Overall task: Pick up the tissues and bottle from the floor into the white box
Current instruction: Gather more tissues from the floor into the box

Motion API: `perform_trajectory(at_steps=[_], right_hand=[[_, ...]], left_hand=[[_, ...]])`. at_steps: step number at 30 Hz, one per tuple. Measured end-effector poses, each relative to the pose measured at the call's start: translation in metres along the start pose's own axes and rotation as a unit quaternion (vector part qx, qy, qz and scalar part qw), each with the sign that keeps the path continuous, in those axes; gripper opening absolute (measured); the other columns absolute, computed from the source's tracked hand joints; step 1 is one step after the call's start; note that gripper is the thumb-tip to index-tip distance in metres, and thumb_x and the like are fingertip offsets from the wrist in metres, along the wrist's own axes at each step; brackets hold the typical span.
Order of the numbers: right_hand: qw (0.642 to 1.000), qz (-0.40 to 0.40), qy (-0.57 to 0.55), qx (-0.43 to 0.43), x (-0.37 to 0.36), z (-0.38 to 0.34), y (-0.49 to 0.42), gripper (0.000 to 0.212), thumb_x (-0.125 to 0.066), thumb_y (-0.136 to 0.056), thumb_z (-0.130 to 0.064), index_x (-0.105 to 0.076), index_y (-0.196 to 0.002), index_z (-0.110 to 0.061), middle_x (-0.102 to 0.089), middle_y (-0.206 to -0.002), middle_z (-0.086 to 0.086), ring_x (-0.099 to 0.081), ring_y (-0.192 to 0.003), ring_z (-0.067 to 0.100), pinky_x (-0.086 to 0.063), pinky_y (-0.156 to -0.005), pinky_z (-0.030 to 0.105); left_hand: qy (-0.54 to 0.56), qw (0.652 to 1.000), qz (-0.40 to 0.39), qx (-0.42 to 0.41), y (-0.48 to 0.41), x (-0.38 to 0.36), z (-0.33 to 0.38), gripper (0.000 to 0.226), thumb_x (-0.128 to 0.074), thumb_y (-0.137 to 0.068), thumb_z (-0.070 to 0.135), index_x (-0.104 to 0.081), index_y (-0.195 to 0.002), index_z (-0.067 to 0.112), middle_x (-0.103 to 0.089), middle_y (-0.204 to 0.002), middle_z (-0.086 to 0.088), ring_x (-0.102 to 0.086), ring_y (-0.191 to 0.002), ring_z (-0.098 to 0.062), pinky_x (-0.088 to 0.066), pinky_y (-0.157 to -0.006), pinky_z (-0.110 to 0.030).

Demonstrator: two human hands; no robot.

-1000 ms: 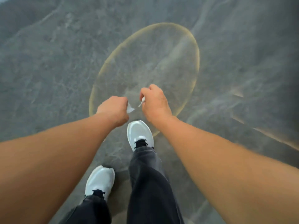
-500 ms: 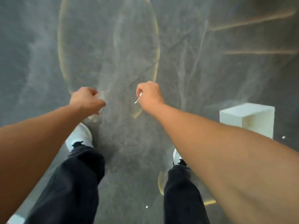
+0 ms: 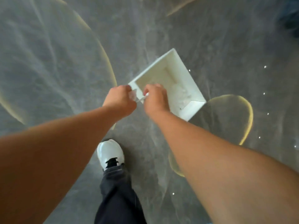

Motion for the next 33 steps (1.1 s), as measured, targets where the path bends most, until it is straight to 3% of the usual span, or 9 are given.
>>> perform_trajectory(at_steps=[5, 9, 14, 19, 23, 28, 33], right_hand=[[0.993, 0.065, -0.058, -0.077, 0.053, 0.115, -0.038, 0.029, -0.058, -0.076, 0.003, -0.064, -0.099, -0.014, -0.056, -0.111, 0.012, -0.056, -0.102, 0.030, -0.045, -0.085, 0.028], [0.993, 0.037, -0.072, -0.086, 0.045, 0.144, -0.051, 0.053, -0.070, -0.074, -0.008, -0.056, -0.123, -0.025, -0.056, -0.119, 0.008, -0.050, -0.115, 0.025, -0.039, -0.085, 0.024], [0.995, 0.024, -0.040, -0.082, 0.033, 0.112, -0.039, 0.061, -0.070, -0.075, -0.014, -0.049, -0.132, -0.024, -0.049, -0.127, 0.010, -0.046, -0.120, 0.029, -0.043, -0.100, 0.036], [0.999, -0.025, 0.016, 0.030, 0.006, -0.014, -0.023, 0.055, -0.068, -0.074, -0.015, -0.051, -0.124, -0.027, -0.046, -0.121, 0.007, -0.050, -0.111, 0.029, -0.051, -0.082, 0.036], [0.983, -0.072, 0.089, 0.145, -0.039, -0.170, 0.010, 0.050, -0.069, -0.073, -0.019, -0.054, -0.120, -0.026, -0.049, -0.115, 0.010, -0.054, -0.105, 0.033, -0.051, -0.084, 0.036], [0.947, -0.114, 0.163, 0.251, -0.124, -0.384, 0.105, 0.053, -0.071, -0.072, -0.025, -0.054, -0.123, -0.026, -0.052, -0.117, 0.014, -0.052, -0.113, 0.034, -0.045, -0.093, 0.035], [0.880, -0.162, 0.244, 0.375, -0.238, -0.598, 0.256, 0.052, -0.067, -0.073, -0.027, -0.053, -0.122, -0.027, -0.054, -0.115, 0.010, -0.054, -0.111, 0.031, -0.045, -0.092, 0.033]], left_hand=[[-0.035, 0.996, -0.032, -0.071, -0.047, -0.066, 0.106, 0.042, -0.064, -0.068, 0.011, -0.059, -0.108, 0.021, -0.059, -0.104, -0.006, -0.057, -0.090, -0.026, -0.039, -0.067, -0.026], [-0.042, 0.994, -0.055, -0.079, -0.062, -0.084, 0.110, 0.098, -0.082, -0.059, 0.031, -0.031, -0.142, 0.029, -0.051, -0.120, -0.007, -0.053, -0.105, -0.028, -0.043, -0.075, -0.032], [-0.096, 0.989, 0.025, -0.109, -0.045, -0.018, 0.056, 0.100, -0.083, -0.056, 0.039, -0.031, -0.140, 0.024, -0.043, -0.131, -0.012, -0.037, -0.120, -0.035, -0.041, -0.096, -0.044], [-0.159, 0.984, 0.066, -0.044, -0.011, 0.081, -0.040, 0.089, -0.081, -0.059, 0.039, -0.037, -0.134, 0.020, -0.039, -0.130, -0.011, -0.033, -0.121, -0.035, -0.049, -0.089, -0.049], [-0.136, 0.986, 0.097, 0.005, 0.042, 0.180, -0.137, 0.082, -0.078, -0.061, 0.038, -0.039, -0.131, 0.020, -0.039, -0.128, -0.010, -0.036, -0.120, -0.036, -0.052, -0.084, -0.050], [-0.055, 0.981, 0.160, 0.096, 0.152, 0.305, -0.308, 0.075, -0.076, -0.065, 0.036, -0.039, -0.129, 0.020, -0.040, -0.125, -0.010, -0.042, -0.117, -0.035, -0.051, -0.087, -0.046], [0.026, 0.950, 0.215, 0.227, 0.320, 0.402, -0.522, 0.065, -0.071, -0.072, 0.035, -0.041, -0.126, 0.016, -0.041, -0.124, -0.011, -0.044, -0.117, -0.036, -0.049, -0.091, -0.049]])
Point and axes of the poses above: each hand's wrist, its own y-axis away from the middle knuckle, its own x-axis out of the back of the hand, z = x × y, the point moved 9 cm from there along -y, towards the middle knuckle
